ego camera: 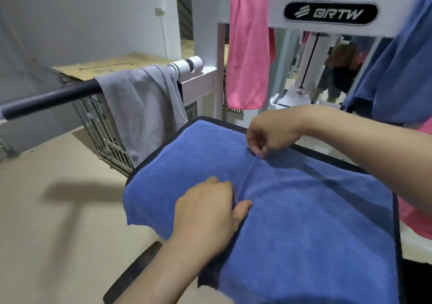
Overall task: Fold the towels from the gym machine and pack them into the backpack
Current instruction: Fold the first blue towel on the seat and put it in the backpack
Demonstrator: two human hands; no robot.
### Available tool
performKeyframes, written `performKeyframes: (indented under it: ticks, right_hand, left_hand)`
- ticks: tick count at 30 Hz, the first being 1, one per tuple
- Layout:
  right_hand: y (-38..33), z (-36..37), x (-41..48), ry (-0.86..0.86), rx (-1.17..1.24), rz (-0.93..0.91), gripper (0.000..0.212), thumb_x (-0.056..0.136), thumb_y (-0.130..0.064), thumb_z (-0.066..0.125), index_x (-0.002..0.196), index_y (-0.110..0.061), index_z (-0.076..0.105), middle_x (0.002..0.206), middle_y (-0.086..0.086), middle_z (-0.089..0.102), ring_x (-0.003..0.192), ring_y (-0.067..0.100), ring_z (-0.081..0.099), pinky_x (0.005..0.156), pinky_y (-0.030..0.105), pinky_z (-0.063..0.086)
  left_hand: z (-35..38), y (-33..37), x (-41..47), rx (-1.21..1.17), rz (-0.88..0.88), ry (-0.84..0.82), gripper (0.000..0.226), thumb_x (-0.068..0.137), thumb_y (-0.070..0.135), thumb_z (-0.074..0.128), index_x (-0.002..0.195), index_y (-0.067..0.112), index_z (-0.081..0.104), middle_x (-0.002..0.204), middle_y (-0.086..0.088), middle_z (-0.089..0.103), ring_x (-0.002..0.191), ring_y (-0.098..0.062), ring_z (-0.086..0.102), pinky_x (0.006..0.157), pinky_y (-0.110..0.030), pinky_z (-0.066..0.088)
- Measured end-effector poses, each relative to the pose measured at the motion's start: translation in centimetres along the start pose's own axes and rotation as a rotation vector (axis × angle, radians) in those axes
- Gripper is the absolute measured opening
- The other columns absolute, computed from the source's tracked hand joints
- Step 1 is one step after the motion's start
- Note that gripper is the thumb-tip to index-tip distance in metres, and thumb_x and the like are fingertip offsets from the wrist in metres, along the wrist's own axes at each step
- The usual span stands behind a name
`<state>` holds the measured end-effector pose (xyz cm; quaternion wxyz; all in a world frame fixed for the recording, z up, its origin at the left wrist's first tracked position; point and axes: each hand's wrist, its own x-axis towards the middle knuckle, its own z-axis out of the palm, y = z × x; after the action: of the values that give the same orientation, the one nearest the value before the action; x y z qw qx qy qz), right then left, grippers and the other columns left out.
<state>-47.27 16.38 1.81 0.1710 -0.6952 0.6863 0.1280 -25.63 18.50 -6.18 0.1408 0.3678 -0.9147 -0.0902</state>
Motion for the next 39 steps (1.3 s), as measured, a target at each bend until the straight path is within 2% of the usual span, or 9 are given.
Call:
performKeyframes:
  ticks: [4,6,8,14,17,22,25,28,39]
  right_hand:
    - [1.6,-2.4,0.7,-0.174,0.490,-0.196,0.013,0.086,0.000,0.066,0.081,-0.012,0.063,0.074,0.002,0.062,0.067,0.011,0.054,0.068,0.025,0.045]
    - [1.8,-3.2,1.7,-0.249,0.713,-0.253,0.013,0.086,-0.002,0.064,0.081,-0.015,0.063,0.070,-0.001,0.060,0.064,0.010,0.053,0.063,0.021,0.043]
    - [1.4,-3.5,3.3,-0.237,0.809,-0.240,0.012,0.088,-0.003,0.062,0.082,-0.012,0.060,0.068,0.001,0.059,0.060,0.010,0.054,0.057,0.019,0.047]
    - [-0.5,-4.0,8.4,0.114,0.701,-0.109,0.009,0.089,-0.012,0.065,0.080,-0.013,0.065,0.069,0.001,0.059,0.064,0.013,0.051,0.057,0.026,0.044]
    - [-1.8,-4.2,10.3,0.300,0.606,-0.081,0.010,0.088,-0.016,0.068,0.079,-0.013,0.069,0.065,-0.003,0.060,0.061,0.010,0.053,0.053,0.022,0.044]
    - [-3.7,-4.2,12.8,0.328,0.327,-0.062,0.009,0.089,-0.013,0.064,0.081,-0.015,0.069,0.078,0.002,0.066,0.071,0.013,0.056,0.065,0.025,0.045]
    - [-4.3,-3.6,13.9,0.292,0.129,-0.081,0.003,0.086,-0.013,0.066,0.085,-0.012,0.069,0.087,0.006,0.070,0.080,0.020,0.061,0.070,0.025,0.046]
    - [-4.6,-3.4,14.3,0.256,0.062,-0.084,0.001,0.085,-0.013,0.068,0.084,-0.013,0.068,0.087,0.004,0.070,0.085,0.022,0.064,0.078,0.034,0.049]
    - [-4.2,-3.6,14.1,0.252,0.083,-0.054,0.007,0.088,-0.008,0.063,0.083,-0.013,0.064,0.075,-0.006,0.061,0.069,0.011,0.053,0.060,0.020,0.040]
  left_hand:
    - [-0.7,-0.8,-0.6,-0.567,-0.113,-0.089,0.038,0.086,0.052,0.056,0.072,0.018,0.049,0.058,0.010,0.051,0.057,-0.006,0.047,0.056,-0.022,0.035]
    - [-1.4,-1.9,-1.5,-1.109,-0.177,-0.433,0.024,0.087,0.043,0.064,0.092,0.020,0.061,0.081,0.011,0.070,0.074,-0.005,0.065,0.074,-0.026,0.050]
    - [-1.8,-3.5,-2.7,-1.308,-0.158,-0.671,0.029,0.086,0.025,0.068,0.114,0.019,0.064,0.113,0.002,0.071,0.105,-0.015,0.067,0.092,-0.033,0.051]
    - [-4.6,-10.7,-3.6,-1.360,-0.230,-0.418,0.016,0.081,0.020,0.069,0.093,0.012,0.075,0.094,-0.007,0.075,0.082,-0.019,0.071,0.067,-0.025,0.054]
    - [-5.1,-13.7,-3.6,-1.246,-0.344,-0.244,0.033,0.081,0.043,0.058,0.060,0.019,0.066,0.048,0.003,0.049,0.037,-0.009,0.035,0.038,-0.018,0.024]
    - [-2.9,-17.1,-4.1,-1.177,-0.322,-0.255,0.051,0.081,0.059,0.052,0.049,0.020,0.047,0.035,0.002,0.032,0.035,-0.011,0.018,0.044,-0.026,0.009]
    - [-1.4,-18.5,-4.4,-1.152,-0.270,-0.451,0.044,0.084,0.050,0.056,0.054,0.019,0.049,0.040,0.001,0.042,0.037,-0.011,0.030,0.041,-0.021,0.024]
    - [-0.9,-19.5,-4.1,-1.117,-0.235,-0.558,0.037,0.088,0.043,0.063,0.074,0.009,0.070,0.072,-0.003,0.067,0.066,-0.013,0.056,0.067,-0.026,0.046]
    - [1.0,-18.8,-1.9,-1.172,-0.503,0.144,0.033,0.093,0.023,0.059,0.065,0.005,0.063,0.056,-0.005,0.050,0.049,-0.012,0.039,0.042,-0.018,0.028]
